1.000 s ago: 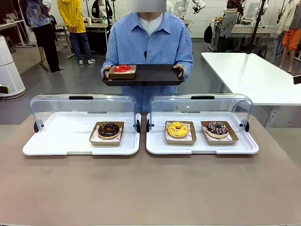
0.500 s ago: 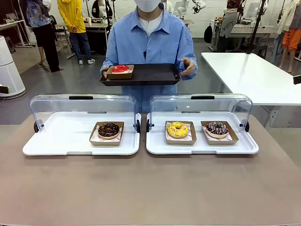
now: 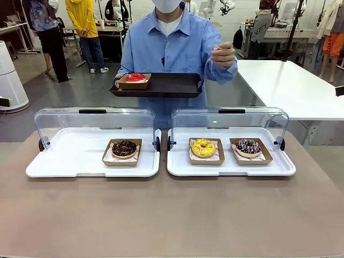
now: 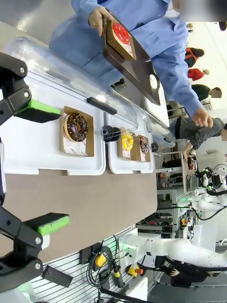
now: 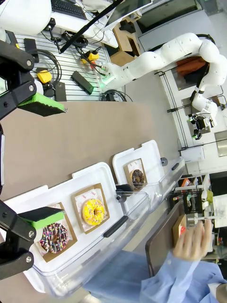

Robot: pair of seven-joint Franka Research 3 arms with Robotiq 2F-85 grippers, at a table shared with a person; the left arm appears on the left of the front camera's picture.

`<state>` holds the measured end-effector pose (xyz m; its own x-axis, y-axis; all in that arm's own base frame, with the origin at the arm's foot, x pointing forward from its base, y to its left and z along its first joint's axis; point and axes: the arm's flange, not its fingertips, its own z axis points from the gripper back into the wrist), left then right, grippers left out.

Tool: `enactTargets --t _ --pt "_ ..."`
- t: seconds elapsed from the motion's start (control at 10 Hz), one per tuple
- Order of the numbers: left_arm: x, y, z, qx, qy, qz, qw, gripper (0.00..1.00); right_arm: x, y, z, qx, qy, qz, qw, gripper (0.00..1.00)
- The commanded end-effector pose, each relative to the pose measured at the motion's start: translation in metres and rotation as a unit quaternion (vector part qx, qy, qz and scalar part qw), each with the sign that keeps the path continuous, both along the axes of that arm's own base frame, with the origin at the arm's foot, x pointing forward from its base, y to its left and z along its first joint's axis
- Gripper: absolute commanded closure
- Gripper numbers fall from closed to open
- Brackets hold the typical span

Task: Provide the desired donut to the person.
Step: Pick up and lift the Paper togo box containing the Donut pointed at by the person.

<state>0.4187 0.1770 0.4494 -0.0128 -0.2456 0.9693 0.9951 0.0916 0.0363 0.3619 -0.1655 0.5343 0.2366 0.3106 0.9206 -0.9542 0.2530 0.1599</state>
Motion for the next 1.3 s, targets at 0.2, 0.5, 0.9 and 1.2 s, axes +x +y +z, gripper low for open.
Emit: enactTargets --t 0.2,0.5,0.9,1.2 --pt "-0.0011 0.0013 0.0006 -0.003 -0.001 0.0 1.0 0.0 -0.0001 0.0006 -0.0002 0.005 -0.002 0.003 1.0 0.0" --pt "-0.0011 0.0013 0.0006 -0.003 -0.001 0.0 1.0 0.0 -0.0001 0.0006 -0.0002 0.005 -0.002 0.003 1.0 0.0" --pt "-0.0011 0.0013 0.0006 -0.003 -0.001 0.0 1.0 0.0 -0.0001 0.0006 -0.0002 0.005 -0.002 0.003 1.0 0.0" --pt "-0.0011 0.0013 0.0006 -0.003 -0.001 0.0 1.0 0.0 -0.0001 0.0006 -0.0002 0.005 -0.002 0.003 1.0 0.0"
